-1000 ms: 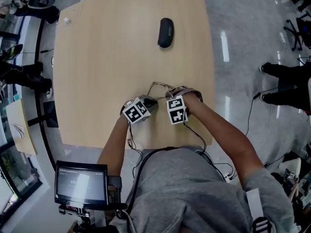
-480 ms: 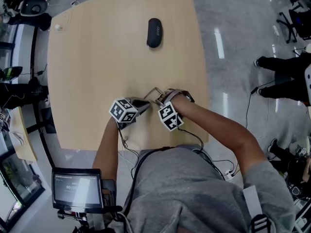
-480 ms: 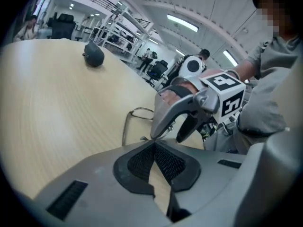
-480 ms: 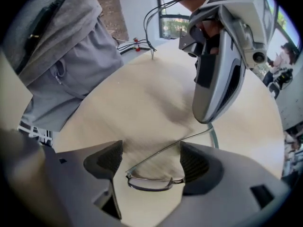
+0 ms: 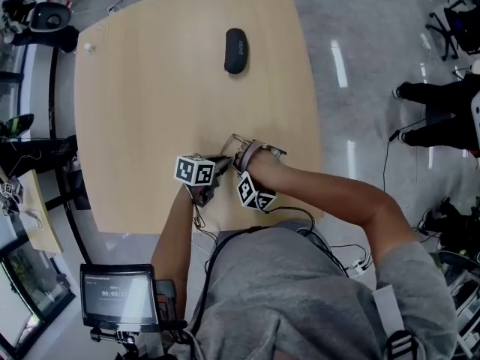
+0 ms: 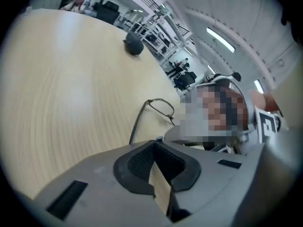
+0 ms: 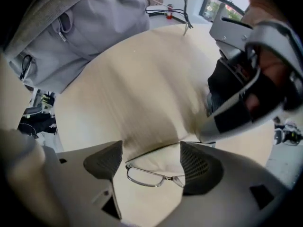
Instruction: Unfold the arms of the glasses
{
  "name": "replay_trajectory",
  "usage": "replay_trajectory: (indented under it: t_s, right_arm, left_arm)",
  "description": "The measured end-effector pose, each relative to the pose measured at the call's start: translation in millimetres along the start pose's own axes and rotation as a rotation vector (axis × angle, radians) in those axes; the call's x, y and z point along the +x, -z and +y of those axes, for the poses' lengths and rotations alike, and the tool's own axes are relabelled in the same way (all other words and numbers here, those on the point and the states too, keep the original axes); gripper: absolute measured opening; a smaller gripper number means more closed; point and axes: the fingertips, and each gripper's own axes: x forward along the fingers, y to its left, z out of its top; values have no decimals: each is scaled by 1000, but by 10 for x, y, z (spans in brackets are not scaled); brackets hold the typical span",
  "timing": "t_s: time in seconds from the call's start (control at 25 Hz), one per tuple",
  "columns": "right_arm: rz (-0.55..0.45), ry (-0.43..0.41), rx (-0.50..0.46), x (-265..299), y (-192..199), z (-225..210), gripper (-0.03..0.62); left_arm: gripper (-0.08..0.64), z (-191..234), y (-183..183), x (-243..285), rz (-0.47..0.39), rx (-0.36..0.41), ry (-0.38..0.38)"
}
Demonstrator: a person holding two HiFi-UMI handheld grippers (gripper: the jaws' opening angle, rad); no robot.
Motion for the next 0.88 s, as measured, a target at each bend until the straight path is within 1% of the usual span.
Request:
replay_trajectory:
  t_s: [0.12,0.2,0.24,0.28,0.32,0.36,0.44,0.48,0.52,0.56,0.6,0.68,0.76,0.88]
  right_arm:
    - [20,20,-62,-41,-54,135,380]
    - [20,7,-78,-36,-90,284,380]
    - [9,-1,-61,-36,-103,350,380]
    - [-13,-3,-12,-47,-104,383,380]
    - [-50,7,79,-73,-89,359,380]
    - [-99,31,209,-113,-49,261,380]
    - [-194,107,491,-207,114,-102,380]
    - [-229,138,594,-231,210,-297,380]
    - [-255,154,659,-226,288,-464,380]
    - [-275,153,689,-195,336,-595,380]
    - [-294,141,692,-149,348,-689,380]
    - [-328,96,648,-64,281,-762,380]
    - [-342,44,574,-33,190,-699,379]
    - [-327,-30,472,0,156,-460,380]
  left_arm:
    - [5,-9,-97,34,-57,-124,-23]
    - [5,-26,-147,47,-108,-221,-2]
    - [5,-44,-164,46,-132,-266,16]
    - [5,-67,-175,41,-150,-299,33]
    - [5,-89,-183,33,-161,-312,43]
    - [6,-102,-190,25,-167,-308,46]
    - [6,-99,-185,18,-165,-281,43]
    - [5,-91,-167,24,-157,-269,42]
    - [5,-85,-146,34,-148,-261,42]
    - [5,-85,-136,45,-141,-258,47]
    - [5,-87,-142,53,-138,-258,55]
    - [5,-83,-191,54,-143,-261,68]
    - [5,-64,-245,46,-152,-268,70]
    - [5,-48,-292,45,-162,-295,76]
